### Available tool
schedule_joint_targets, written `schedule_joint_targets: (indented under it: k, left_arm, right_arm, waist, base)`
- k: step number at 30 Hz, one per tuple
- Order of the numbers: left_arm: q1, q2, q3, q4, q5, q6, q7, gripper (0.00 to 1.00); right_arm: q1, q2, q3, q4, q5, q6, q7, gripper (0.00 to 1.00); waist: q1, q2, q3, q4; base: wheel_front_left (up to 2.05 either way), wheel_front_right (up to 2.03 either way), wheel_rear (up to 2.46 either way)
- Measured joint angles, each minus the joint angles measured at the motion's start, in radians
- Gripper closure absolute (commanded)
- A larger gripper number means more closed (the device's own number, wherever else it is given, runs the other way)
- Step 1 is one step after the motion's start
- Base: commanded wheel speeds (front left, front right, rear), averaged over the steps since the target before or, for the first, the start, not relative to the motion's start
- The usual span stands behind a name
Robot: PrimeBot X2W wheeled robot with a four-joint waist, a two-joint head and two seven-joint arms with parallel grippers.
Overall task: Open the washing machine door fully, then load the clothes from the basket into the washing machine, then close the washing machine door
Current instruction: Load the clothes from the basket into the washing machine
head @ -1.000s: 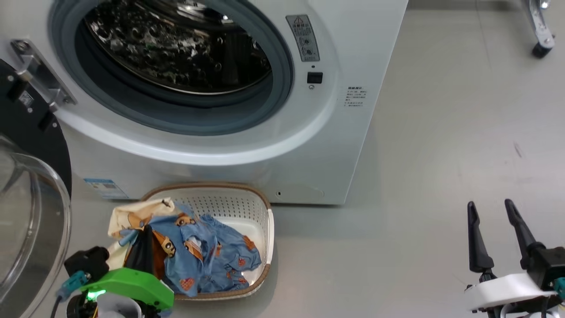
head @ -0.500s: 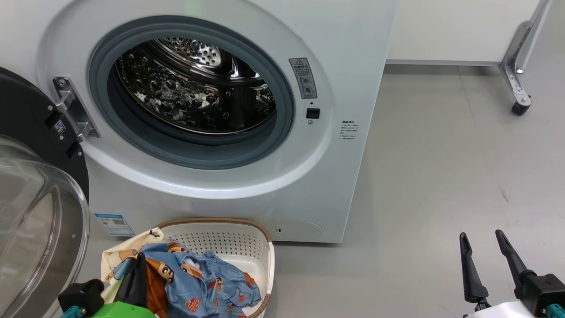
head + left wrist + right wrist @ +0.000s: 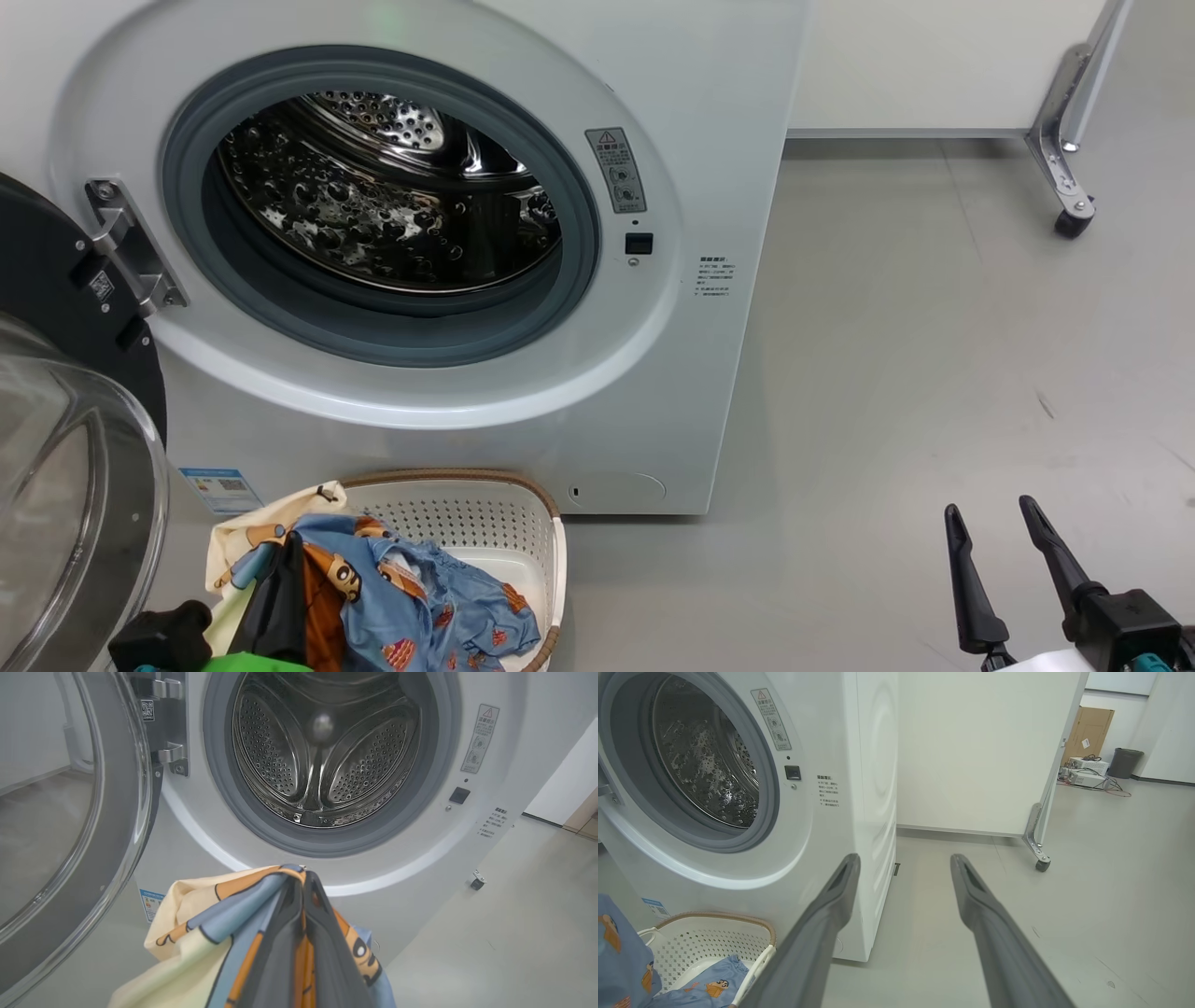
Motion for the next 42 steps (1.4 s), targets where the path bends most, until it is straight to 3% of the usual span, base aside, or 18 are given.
schedule_joint_targets:
  k: [12,32,42]
  left_arm:
    - [-0.009,0.021,-0.008,-0.067,0.045,0.02,0.0,1.0]
    - [-0.382,0.153,0.156,-0.109,0.06,0.114,0.056,1.0]
    - [-0.566,0.23,0.193,-0.023,0.084,0.125,0.082,1.0]
  right_arm:
    - [-0.002,0.021,0.045,-0.009,0.009,0.0,0.0,0.0]
    - [-0.107,0.043,0.111,-0.015,0.02,0.0,0.0,0.0]
    - [-0.152,0.053,0.138,-0.015,0.027,0.0,0.0,0.0]
  waist:
    - [0.0,0.0,0.031,-0.068]
    - [0.0,0.0,0.21,-0.253]
    - [0.0001,0.0,0.321,-0.342]
  base:
    - [0.0,0.0,0.0]
    - [0.0,0.0,0.0]
    - [0.0,0.0,0.0]
